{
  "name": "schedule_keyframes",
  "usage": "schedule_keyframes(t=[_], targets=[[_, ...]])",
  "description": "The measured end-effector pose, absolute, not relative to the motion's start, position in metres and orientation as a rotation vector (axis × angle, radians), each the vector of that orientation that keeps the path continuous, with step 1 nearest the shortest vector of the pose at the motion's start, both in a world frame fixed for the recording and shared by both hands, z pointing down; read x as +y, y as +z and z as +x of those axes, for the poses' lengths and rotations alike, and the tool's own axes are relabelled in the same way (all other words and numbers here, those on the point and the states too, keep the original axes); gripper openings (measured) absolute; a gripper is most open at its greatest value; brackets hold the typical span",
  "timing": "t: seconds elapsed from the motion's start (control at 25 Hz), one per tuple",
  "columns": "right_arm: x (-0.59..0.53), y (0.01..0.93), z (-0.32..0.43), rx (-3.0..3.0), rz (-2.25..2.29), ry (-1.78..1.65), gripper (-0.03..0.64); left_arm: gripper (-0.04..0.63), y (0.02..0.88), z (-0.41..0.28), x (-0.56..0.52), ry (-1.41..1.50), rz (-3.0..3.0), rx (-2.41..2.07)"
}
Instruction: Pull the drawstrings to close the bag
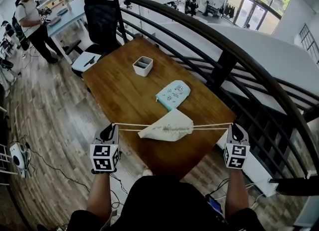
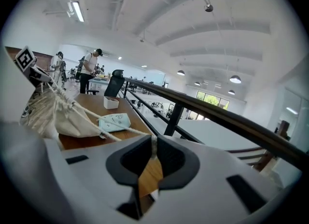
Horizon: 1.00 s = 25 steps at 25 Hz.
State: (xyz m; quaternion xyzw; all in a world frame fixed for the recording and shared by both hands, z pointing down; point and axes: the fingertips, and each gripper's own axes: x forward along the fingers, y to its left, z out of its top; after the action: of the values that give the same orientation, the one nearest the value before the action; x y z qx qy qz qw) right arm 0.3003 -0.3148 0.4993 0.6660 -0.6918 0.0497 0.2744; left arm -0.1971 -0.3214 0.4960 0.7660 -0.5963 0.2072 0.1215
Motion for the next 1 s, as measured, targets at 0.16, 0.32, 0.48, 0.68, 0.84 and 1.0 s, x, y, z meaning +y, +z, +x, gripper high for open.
schedule_keyframes(t=[0.16, 0.32, 0.48, 0.68, 0.84, 1.0], targets=[[-0.316, 0.496, 0.299, -1.868, 1.785, 0.120, 0.031, 0.046, 0.490, -0.198, -0.326, 0.611, 2.252, -1.762], [-0.318, 0.493, 0.298, -1.888, 1.797, 0.147, 0.031, 0.044, 0.477, -0.198, -0.329, 0.621, 2.284, -1.774], [-0.317, 0.490, 0.306, -1.914, 1.799, 0.172, 0.031, 0.044, 0.464, -0.197, -0.335, 0.618, 2.308, -1.780], [-0.312, 0.507, 0.325, -1.920, 1.824, 0.296, 0.031, 0.044, 0.505, -0.203, -0.336, 0.605, 2.221, -1.674], [-0.315, 0.509, 0.320, -1.889, 1.823, 0.285, 0.031, 0.046, 0.512, -0.200, -0.335, 0.592, 2.186, -1.635], [-0.318, 0.511, 0.309, -1.883, 1.778, 0.262, 0.032, 0.046, 0.516, -0.191, -0.333, 0.606, 2.198, -1.561]])
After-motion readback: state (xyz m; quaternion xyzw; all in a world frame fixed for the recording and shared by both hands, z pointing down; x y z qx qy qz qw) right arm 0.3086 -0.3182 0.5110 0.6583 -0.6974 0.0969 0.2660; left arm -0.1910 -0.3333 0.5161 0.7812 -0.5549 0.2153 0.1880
